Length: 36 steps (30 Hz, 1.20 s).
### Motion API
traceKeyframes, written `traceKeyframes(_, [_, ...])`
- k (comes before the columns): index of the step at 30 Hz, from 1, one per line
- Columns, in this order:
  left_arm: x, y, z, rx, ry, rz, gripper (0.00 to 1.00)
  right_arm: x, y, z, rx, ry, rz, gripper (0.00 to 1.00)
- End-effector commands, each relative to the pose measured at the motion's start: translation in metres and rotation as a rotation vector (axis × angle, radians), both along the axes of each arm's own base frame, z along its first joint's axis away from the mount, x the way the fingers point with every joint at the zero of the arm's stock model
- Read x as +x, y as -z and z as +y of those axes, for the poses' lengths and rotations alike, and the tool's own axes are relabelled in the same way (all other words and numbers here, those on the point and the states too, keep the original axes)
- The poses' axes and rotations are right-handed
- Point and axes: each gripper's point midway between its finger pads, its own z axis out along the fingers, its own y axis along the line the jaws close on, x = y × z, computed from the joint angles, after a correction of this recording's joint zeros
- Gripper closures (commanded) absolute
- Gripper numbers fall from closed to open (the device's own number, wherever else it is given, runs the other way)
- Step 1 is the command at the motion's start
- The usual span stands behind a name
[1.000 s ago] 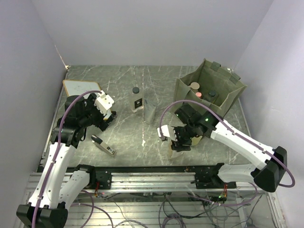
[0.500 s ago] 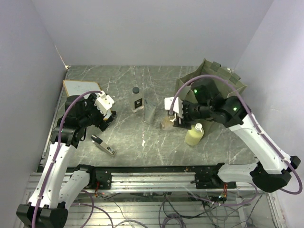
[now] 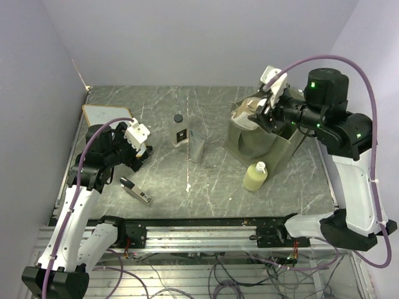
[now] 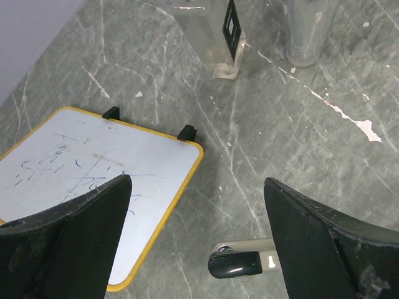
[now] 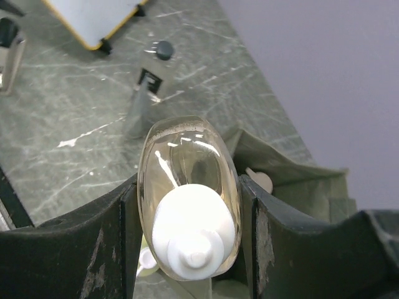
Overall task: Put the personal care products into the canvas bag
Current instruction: Pick up the care product from the center of the board, then place the care product in the canvas bag.
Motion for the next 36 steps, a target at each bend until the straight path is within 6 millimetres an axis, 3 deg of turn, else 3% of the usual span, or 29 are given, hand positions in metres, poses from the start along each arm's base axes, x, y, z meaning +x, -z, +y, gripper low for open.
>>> traceKeyframes(1, [0.002,-0.017,-0.004,-0.054,-0.003,-0.033,0.02,0.027,-0.058,-0.035,0.126,0.22,-0.149,1.0])
traceKeyframes(7, [0.0,-0.023,-0.007,-0.082,-0.005,-0.039,0.03,0.054,-0.058,-0.075,0.1,0.438,-0.181,1.0])
traceKeyframes(13, [-0.003,-0.025,-0.01,-0.098,0.015,-0.05,0.03,0.069,-0.051,-0.102,0.059,0.558,-0.191,1.0])
traceKeyframes(26, [-0.009,-0.027,-0.013,-0.104,0.038,-0.056,0.03,0.103,-0.008,-0.131,-0.007,0.57,-0.105,1.0])
traceKeyframes(36, [-0.009,-0.023,-0.012,-0.088,0.039,-0.054,0.03,0.127,0.05,-0.172,-0.046,0.504,0.073,1.0])
